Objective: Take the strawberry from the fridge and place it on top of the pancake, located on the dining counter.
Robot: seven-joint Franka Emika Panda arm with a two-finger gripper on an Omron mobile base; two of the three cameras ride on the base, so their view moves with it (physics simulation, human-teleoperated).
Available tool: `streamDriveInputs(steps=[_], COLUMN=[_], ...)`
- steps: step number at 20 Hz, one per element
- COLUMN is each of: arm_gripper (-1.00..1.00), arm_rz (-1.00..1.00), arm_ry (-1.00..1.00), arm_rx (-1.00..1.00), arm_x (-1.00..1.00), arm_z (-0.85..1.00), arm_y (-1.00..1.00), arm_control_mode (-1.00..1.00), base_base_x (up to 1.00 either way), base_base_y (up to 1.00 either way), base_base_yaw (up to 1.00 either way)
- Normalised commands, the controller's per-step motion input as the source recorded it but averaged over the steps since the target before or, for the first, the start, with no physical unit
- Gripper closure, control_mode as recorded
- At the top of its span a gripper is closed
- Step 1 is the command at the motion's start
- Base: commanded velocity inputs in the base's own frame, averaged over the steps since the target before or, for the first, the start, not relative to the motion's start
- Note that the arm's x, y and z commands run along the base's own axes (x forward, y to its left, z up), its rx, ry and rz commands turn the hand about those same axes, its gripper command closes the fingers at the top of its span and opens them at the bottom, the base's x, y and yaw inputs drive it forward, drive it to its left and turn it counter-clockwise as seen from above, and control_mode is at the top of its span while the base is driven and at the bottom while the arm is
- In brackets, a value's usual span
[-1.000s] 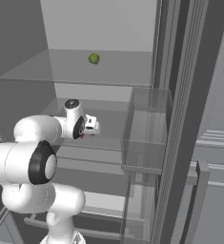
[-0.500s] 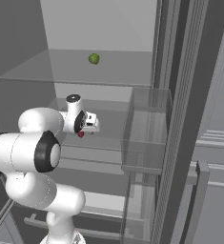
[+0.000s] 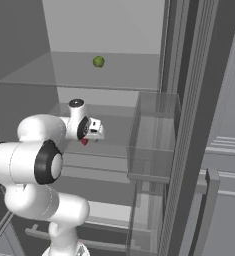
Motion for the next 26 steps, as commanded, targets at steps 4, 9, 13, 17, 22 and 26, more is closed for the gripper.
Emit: streamDriveInputs(steps=[4, 9, 13, 17, 22, 26], arm_gripper=[-1.00, -1.00, 1.00, 1.00, 1.00, 1.00], arm_rz=[-0.02, 0.00, 0.00, 0.00, 0.00, -0.04], arm_ry=[0.00, 0.00, 0.00, 0.00, 0.00, -0.01], arm_rx=[0.00, 0.00, 0.00, 0.00, 0.02, 0.03], arm_x=[-0.14, 0.00, 0.01, 0.00, -0.14, -0.36], arm_z=[-0.03, -0.13, -0.26, -0.44, -0.30, -0.13], arm_y=[0.00, 0.00, 0.08, 0.01, 0.00, 0.00], arm_control_mode=[-1.00, -1.00, -1.00, -1.00, -1.00, -1.00], base_base_x=[0.00, 0.00, 0.00, 0.00, 0.00, 0.00], base_base_y=[0.00, 0.00, 0.00, 0.00, 0.00, 0.00], base_base_yaw=[0.00, 0.00, 0.00, 0.00, 0.00, 0.00])
